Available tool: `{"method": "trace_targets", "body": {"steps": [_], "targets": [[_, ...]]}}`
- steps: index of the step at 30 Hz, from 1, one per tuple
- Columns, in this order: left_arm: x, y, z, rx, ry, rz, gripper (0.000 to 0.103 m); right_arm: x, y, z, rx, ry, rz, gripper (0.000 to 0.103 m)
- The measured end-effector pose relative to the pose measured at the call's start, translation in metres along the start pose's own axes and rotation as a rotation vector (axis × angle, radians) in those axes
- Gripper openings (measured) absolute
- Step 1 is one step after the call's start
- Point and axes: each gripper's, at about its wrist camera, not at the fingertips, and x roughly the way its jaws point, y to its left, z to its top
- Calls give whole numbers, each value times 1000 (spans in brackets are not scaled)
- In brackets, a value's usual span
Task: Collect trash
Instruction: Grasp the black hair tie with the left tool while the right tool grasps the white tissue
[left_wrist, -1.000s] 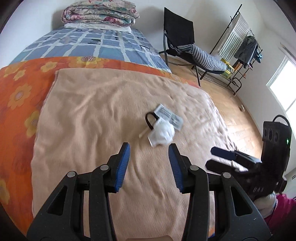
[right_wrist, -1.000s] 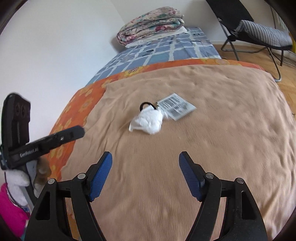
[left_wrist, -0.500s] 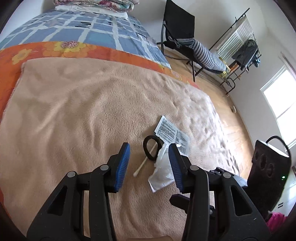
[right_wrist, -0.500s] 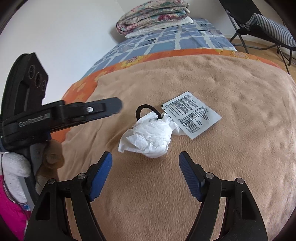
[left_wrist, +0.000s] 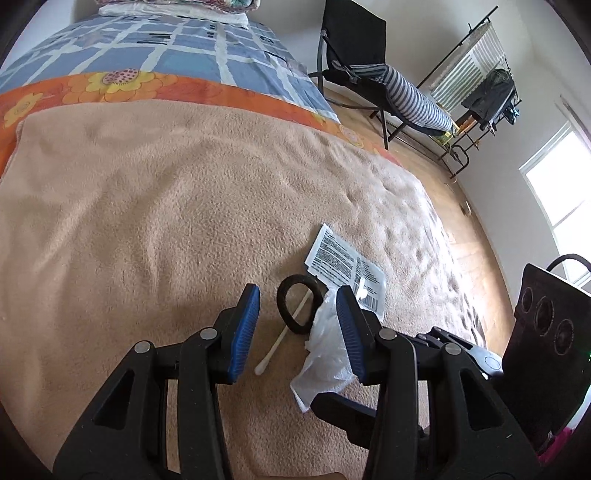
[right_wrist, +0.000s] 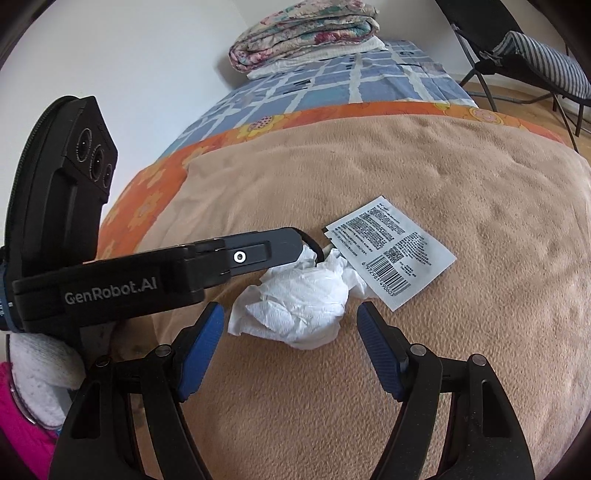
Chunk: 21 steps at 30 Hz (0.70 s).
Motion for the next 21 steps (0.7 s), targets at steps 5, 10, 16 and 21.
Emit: {"method": "trace_targets", "body": {"steps": [5,10,16,21], "targets": [[2,-1,-1,7,-9,25,24,4,-1,0,1,6,-14,68],[0,-2,-3,15,-24,26,10,6,-3,2,8,9,-28,62],[-6,-4,-4,24,-45,31,6,7,-5,1,9,22,-49,36],[-14,-6,-4,31,-72,29,5,-1,-11,-1,42,17,-19,29]]}}
